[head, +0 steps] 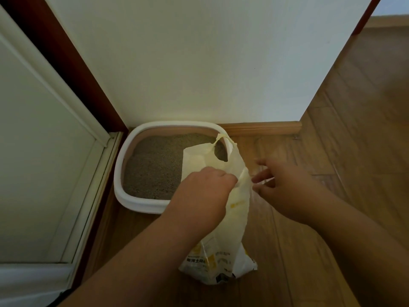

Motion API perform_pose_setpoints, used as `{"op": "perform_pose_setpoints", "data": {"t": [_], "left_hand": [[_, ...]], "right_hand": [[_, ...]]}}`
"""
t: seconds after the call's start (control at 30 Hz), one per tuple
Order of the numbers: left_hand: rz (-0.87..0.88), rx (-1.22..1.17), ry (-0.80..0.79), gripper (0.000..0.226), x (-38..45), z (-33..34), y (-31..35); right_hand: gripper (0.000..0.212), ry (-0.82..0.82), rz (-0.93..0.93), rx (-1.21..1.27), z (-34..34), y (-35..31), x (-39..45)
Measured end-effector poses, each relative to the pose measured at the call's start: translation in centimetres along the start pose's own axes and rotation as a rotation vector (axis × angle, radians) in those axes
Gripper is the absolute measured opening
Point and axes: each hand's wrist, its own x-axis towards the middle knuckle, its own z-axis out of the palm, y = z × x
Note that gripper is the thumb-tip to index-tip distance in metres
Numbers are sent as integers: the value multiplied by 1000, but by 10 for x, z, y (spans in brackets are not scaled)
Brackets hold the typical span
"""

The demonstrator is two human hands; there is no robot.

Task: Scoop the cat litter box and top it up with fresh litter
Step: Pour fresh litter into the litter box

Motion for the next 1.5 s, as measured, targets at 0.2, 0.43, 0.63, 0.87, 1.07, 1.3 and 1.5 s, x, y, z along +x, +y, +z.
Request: {"op": "perform_pose_setpoints", "data": {"t": [0.2,0.43,0.63,0.87,1.07,1.3,1.5], "left_hand": [[-72,-18,-15,19,1,4,6],[-86,-5,58,18,1,9,18],[-154,59,-29,25,7,3,16],[-230,-192,-28,21,5,19,20],[-254,-215,-104,40,11,27,16],[-226,-343,-44,41,8,21,31],[-185,-485,25,44,-9,-9,45]], "right_hand": [[41,-80,-16,-56,14,-3,-2],[45,-126,-41,-64,14,2,-1],[55,-186,-75,-52,12,2,-8],[61,-239,-133,-64,12,0,-14],[63,-212,-125,-75,1,-1,-15],[49,-89,-86,-100,-7,4,-17],[67,-171,-93,-116,-12,4,-19]]}}
